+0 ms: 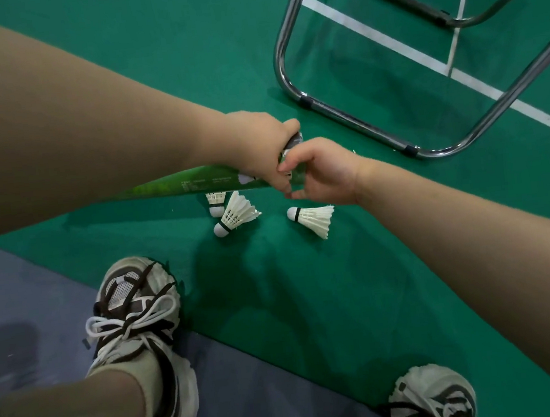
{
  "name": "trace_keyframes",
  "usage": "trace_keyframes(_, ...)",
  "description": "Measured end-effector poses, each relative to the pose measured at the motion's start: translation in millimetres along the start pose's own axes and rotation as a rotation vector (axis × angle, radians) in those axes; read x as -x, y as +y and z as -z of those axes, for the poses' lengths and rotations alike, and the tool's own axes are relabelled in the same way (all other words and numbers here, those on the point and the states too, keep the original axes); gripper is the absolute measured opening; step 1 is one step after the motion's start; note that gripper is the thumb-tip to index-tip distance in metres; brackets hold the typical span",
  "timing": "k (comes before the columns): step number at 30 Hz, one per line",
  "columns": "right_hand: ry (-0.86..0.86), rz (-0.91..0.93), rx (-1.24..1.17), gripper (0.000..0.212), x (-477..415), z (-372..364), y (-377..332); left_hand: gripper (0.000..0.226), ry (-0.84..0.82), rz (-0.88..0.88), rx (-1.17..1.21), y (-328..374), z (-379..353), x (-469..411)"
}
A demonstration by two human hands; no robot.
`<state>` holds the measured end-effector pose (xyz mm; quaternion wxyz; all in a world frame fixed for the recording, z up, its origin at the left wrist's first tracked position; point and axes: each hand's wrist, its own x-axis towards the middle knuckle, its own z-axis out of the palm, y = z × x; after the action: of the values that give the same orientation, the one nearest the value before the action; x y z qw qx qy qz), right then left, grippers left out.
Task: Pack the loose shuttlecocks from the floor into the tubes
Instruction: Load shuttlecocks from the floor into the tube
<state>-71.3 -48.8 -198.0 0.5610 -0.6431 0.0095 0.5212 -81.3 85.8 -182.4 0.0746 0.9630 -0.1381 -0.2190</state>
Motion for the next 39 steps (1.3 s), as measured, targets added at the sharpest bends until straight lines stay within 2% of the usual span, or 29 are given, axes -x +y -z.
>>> trace_keyframes(3,0.26,0.174,-0.129,0.008,-8.7,-9.2,-2.9,0.053,0.045,0.03,0.02,1.3,7.8,-2.3)
trace_keyframes(5,0.54,0.278,-0.194,0.012,-16.3,-4.5,-7.7,0.053,0.069,0.068,0.048,1.9,15.0,-4.1)
trace_keyframes(6,0.675,0.285,-0.148,0.019,-20.4,2.0,-7.3,0.054,0.067,0.091,0.064,2.2,17.3,-4.2)
trace_keyframes(8,0.857,0.183,0.178,0.018,-24.2,20.1,0.9,0.06,0.037,0.125,0.097,2.6,16.9,-2.9)
trace_keyframes(9,0.872,0.078,0.379,0.016,-23.4,31.3,11.5,0.065,0.018,0.131,0.111,2.4,14.3,-1.9)
trace_keyframes(10,0.833,-0.043,0.531,0.025,-21.6,41.6,24.5,0.068,0.003,0.132,0.124,1.8,10.7,-1.1)
trace_keyframes(12,0.689,-0.233,0.638,0.044,-16.6,54.6,50.7,0.067,-0.025,0.124,0.145,1.0,2.5,0.0)
trace_keyframes(14,0.586,-0.305,0.576,0.048,-15.9,55.9,67.8,0.065,-0.04,0.115,0.144,-0.2,-2.3,0.5)
trace_keyframes(16,0.508,-0.352,0.437,0.043,-17.5,52.5,75.0,0.065,-0.037,0.118,0.137,-2.9,-2.7,1.0)
trace_keyframes(20,0.448,-0.45,0.246,0.035,-23.5,46.7,79.1,0.068,-0.027,0.127,0.148,-6.8,1.6,0.7)
trace_keyframes(23,0.605,-0.318,0.165,0.025,-29.9,47.6,71.7,0.068,-0.038,0.133,0.137,-7.4,-0.1,0.7)
trace_keyframes(26,0.786,-0.041,0.285,0.014,-25.9,49.7,51.3,0.068,-0.06,0.146,0.115,-6.5,-4.0,1.9)
trace_keyframes(28,0.891,0.136,0.277,0.019,-21.6,48.3,35.9,0.064,-0.074,0.158,0.112,-7.1,-5.6,1.4)
trace_keyframes(31,1.035,0.298,0.079,0.03,-14.5,40.1,18.4,0.059,-0.091,0.173,0.113,-7.9,-5.0,0.4)
trace_keyframes(33,1.002,0.328,0.137,0.031,-16.4,31.5,9.3,0.059,-0.094,0.171,0.109,-6.4,-2.9,-0.3)
trace_keyframes(37,0.734,0.32,0.211,0.025,-27.2,13.2,-3.0,0.059,-0.061,0.157,0.136,-0.9,3.4,-3.0)
trace_keyframes(39,0.649,0.28,0.18,0.041,-29.5,6.1,-7.8,0.061,-0.045,0.153,0.153,0.2,4.9,-4.6)
